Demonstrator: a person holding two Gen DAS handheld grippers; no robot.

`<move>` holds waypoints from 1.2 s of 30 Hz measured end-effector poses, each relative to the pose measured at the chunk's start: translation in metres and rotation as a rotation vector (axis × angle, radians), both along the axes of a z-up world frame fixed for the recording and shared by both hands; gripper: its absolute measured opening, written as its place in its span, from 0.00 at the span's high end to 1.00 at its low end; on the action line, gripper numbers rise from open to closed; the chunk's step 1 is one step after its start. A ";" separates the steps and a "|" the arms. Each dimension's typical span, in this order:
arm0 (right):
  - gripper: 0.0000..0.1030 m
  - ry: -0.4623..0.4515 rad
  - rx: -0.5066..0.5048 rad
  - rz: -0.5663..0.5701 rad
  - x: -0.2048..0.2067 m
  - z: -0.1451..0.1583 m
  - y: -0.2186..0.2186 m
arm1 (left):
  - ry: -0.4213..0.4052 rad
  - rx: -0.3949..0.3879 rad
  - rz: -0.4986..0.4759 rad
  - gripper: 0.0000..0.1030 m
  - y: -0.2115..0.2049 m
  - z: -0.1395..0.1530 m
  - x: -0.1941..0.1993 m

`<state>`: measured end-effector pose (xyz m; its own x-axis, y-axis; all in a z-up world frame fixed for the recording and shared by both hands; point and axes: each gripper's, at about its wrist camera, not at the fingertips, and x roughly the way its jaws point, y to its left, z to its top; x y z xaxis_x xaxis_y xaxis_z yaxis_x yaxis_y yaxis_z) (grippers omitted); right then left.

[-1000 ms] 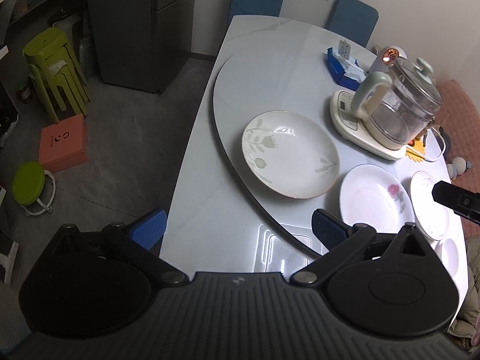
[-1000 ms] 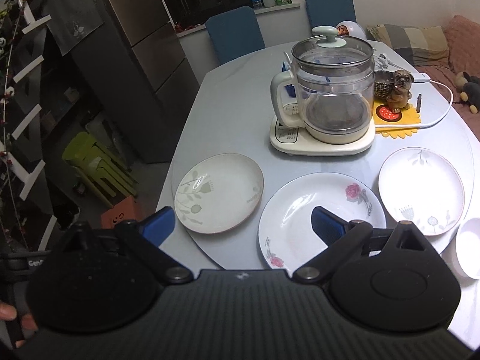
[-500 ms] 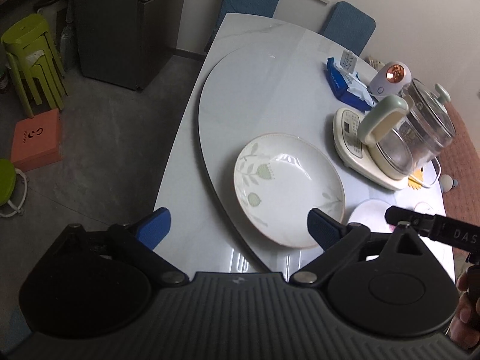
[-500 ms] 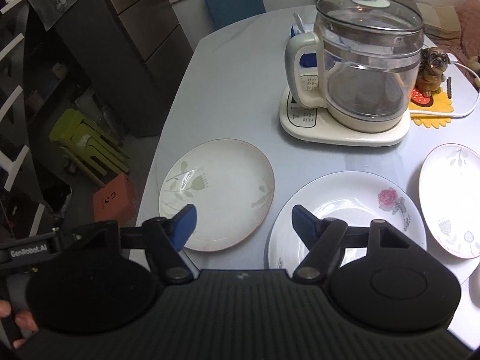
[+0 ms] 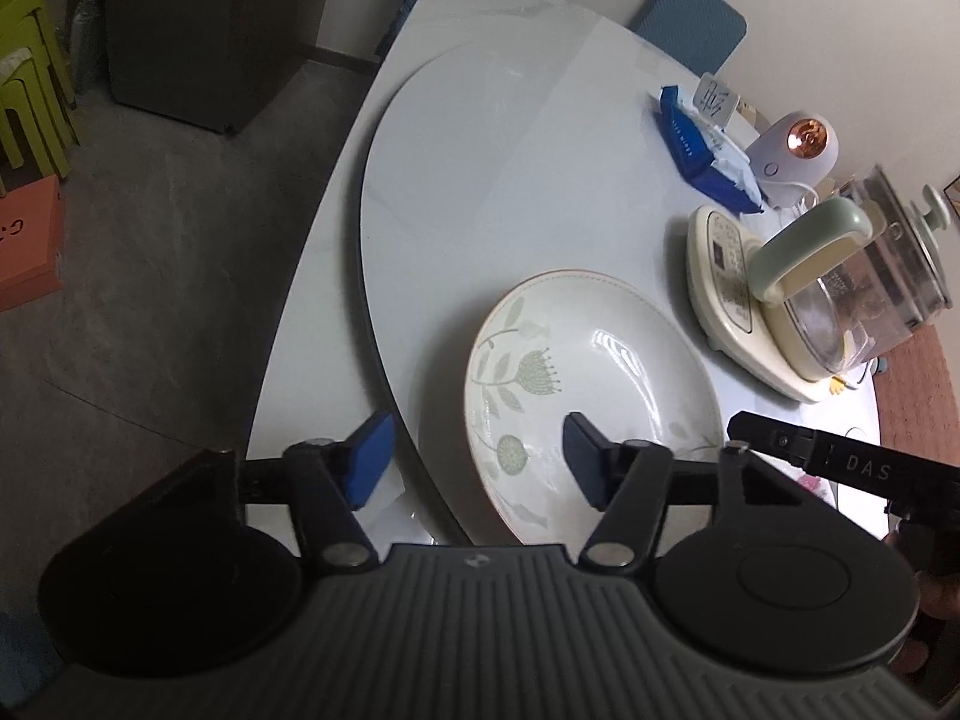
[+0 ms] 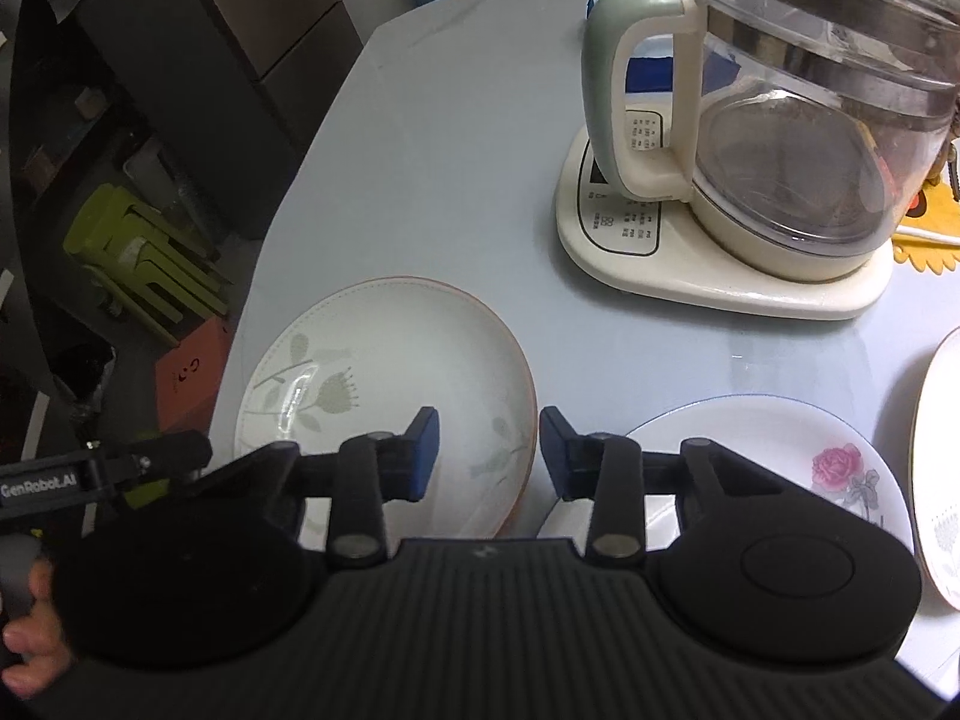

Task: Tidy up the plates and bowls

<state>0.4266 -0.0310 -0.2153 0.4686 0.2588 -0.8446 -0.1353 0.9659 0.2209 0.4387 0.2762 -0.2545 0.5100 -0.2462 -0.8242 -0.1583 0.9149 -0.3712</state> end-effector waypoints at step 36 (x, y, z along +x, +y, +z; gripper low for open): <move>0.83 0.130 0.203 0.013 0.032 -0.041 -0.036 | 0.057 -0.026 -0.064 0.78 -0.015 -0.025 0.020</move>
